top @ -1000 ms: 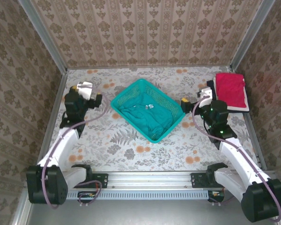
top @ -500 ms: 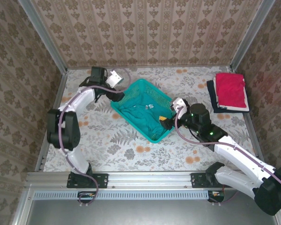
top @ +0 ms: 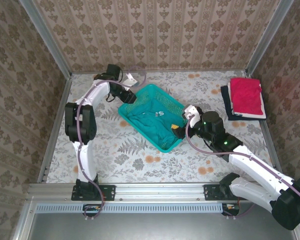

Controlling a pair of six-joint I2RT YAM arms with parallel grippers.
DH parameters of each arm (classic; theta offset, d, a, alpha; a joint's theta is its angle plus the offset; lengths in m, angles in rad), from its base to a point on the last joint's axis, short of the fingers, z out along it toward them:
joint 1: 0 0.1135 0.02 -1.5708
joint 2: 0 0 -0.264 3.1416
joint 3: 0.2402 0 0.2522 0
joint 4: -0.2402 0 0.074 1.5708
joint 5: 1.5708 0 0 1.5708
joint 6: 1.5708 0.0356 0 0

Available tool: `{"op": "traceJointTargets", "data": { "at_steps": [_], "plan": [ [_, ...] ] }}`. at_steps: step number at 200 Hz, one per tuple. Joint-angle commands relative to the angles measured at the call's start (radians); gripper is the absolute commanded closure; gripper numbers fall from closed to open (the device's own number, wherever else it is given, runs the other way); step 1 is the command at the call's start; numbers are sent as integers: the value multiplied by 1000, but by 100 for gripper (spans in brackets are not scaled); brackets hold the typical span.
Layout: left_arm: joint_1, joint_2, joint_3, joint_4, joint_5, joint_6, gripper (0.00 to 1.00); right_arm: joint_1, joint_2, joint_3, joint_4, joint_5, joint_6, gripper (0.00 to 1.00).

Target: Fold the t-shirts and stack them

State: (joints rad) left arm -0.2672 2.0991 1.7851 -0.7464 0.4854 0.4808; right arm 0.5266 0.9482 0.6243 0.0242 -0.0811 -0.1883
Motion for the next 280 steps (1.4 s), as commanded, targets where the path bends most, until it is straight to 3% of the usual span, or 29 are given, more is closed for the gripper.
{"op": "traceJointTargets", "data": {
  "at_steps": [1, 52, 72, 97, 178, 193, 232, 280],
  "plan": [
    [9, 12, 27, -58, 88, -39, 74, 5, -10, -17, -4, 28, -16, 0],
    [28, 11, 7, -24, 114, -82, 83, 4, -3, -9, -12, 30, -26, 0],
    [29, 25, 12, -15, 108, -91, 68, 4, -3, -9, -11, 26, -25, 0],
    [25, 48, 35, -19, 115, -96, 67, 4, -9, -14, -13, 31, -26, 0],
    [29, 36, 9, 13, 117, -171, 93, 4, -11, -5, -19, 38, -23, 0],
    [42, -17, -60, 85, 108, -263, 95, 4, 4, 9, -20, 41, -15, 0],
    [114, -219, -377, 408, 42, -655, 100, 3, 82, 78, -3, 35, 48, 0],
    [210, -474, -707, 558, -284, -1033, 100, 4, 218, 180, 62, -84, 165, 0]
  ]
}}
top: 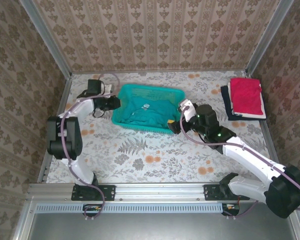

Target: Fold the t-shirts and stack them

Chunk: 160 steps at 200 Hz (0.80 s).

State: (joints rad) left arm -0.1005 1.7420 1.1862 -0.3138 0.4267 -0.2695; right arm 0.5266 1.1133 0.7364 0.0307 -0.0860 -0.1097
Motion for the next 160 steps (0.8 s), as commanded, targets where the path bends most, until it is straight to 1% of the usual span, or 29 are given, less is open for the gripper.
{"op": "traceJointTargets", "data": {
  "at_steps": [1, 6, 11, 14, 20, 25, 37, 50, 70, 91, 101, 103, 113, 127, 144, 160],
  "plan": [
    [45, -123, -114, 131, -233, -289, 100, 4, 56, 70, 57, -82, 90, 0],
    [56, -153, -148, 144, -265, -319, 100, 4, 69, 83, 65, -98, 104, 0],
    [70, -182, -180, 152, -302, -362, 93, 6, 82, 92, 71, -126, 108, 0],
    [79, -200, -198, 158, -319, -383, 92, 6, 88, 99, 75, -149, 107, 0],
    [98, -237, -238, 179, -349, -423, 93, 9, 100, 109, 84, -202, 103, 0],
    [111, -267, -273, 199, -375, -454, 100, 16, 108, 117, 91, -237, 99, 0],
    [143, -336, -338, 215, -446, -541, 100, 39, 130, 140, 102, -279, 89, 0],
    [171, -399, -387, 216, -511, -619, 100, 70, 157, 179, 74, -302, 61, 0],
    [192, -473, -413, 141, -659, -761, 100, 130, 202, 242, 9, -308, 1, 0],
    [205, -503, -411, 86, -771, -879, 100, 195, 252, 301, -19, -306, -57, 0],
    [217, -499, -403, 64, -795, -923, 100, 221, 272, 329, -19, -299, -66, 0],
    [220, -497, -401, 62, -796, -929, 100, 227, 301, 336, -19, -299, -65, 0],
    [233, -484, -387, 48, -802, -962, 100, 252, 334, 367, -6, -291, -62, 0],
    [249, -464, -375, 24, -821, -1023, 100, 289, 382, 398, 44, -264, -53, 0],
    [271, -430, -368, 50, -805, -1047, 100, 325, 435, 425, 130, -215, -32, 0],
    [293, -393, -361, 74, -775, -1065, 100, 334, 479, 441, 207, -182, 33, 0]
  ]
}}
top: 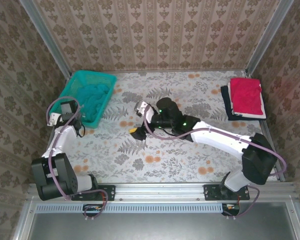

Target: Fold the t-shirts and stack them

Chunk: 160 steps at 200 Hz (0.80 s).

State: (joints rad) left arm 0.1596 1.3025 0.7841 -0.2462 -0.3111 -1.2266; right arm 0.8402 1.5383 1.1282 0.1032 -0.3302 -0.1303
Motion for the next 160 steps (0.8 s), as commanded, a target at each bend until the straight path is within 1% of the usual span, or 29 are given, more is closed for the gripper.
{"op": "traceJointTargets", "data": {
  "at_steps": [1, 25, 37, 59, 81, 160],
  "plan": [
    [34, 49, 42, 7, -35, -110, 100, 20, 56, 50, 139, 62, 56, 0],
    [61, 112, 68, 21, -3, -127, 100, 26, 87, 67, 201, 66, 97, 0],
    [70, 137, 90, 11, 12, -135, 100, 27, 96, 76, 198, 67, 93, 0],
    [82, 169, 113, 12, 0, -160, 100, 27, 97, 84, 187, 74, 70, 0],
    [92, 220, 161, 11, 11, -165, 100, 27, 99, 85, 171, 74, 55, 0],
    [92, 375, 313, 1, 36, -165, 100, 27, 99, 74, 161, 76, 51, 0]
  ]
}}
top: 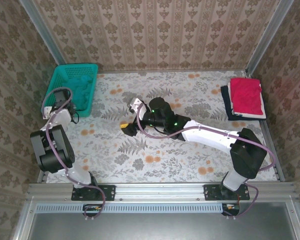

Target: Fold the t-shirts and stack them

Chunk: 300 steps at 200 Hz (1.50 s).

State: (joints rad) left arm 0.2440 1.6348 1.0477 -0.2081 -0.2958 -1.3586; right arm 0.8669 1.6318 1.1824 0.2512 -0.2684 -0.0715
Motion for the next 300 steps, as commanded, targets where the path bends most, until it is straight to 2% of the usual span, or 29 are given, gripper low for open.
{"op": "traceJointTargets", "data": {
  "at_steps": [1, 57, 91, 104, 135, 162, 195, 220, 256, 300],
  "plan": [
    [8, 44, 53, -38, 21, -33, 100, 0, 6, 20, 13, 14, -7, 0],
    [3, 133, 150, -55, 43, -36, 100, 0, 20, 29, 13, 9, -13, 0],
    [2, 160, 200, -64, 51, 9, 99, 0, 25, 34, 7, 6, -14, 0],
    [1, 151, 196, -65, 49, 21, 82, 0, 21, 32, 6, 7, -14, 0],
    [0, 58, 106, -30, 43, 65, 31, -2, 2, 19, 12, 11, -21, 0],
    [-16, -88, 1, -13, -4, 130, 1, -2, 9, 16, 14, 11, -29, 0],
    [-40, -222, 2, -87, -60, 393, 0, -4, 20, 13, 14, -7, -28, 0],
    [-38, -212, 108, -152, -15, 605, 0, -6, 23, 8, 20, -12, -25, 0],
    [-35, -23, 390, -355, 81, 778, 0, -7, 20, 6, 25, -17, -27, 0],
    [-44, 345, 806, -620, 124, 897, 0, -13, 0, -12, 16, -12, -34, 0]
  ]
}}
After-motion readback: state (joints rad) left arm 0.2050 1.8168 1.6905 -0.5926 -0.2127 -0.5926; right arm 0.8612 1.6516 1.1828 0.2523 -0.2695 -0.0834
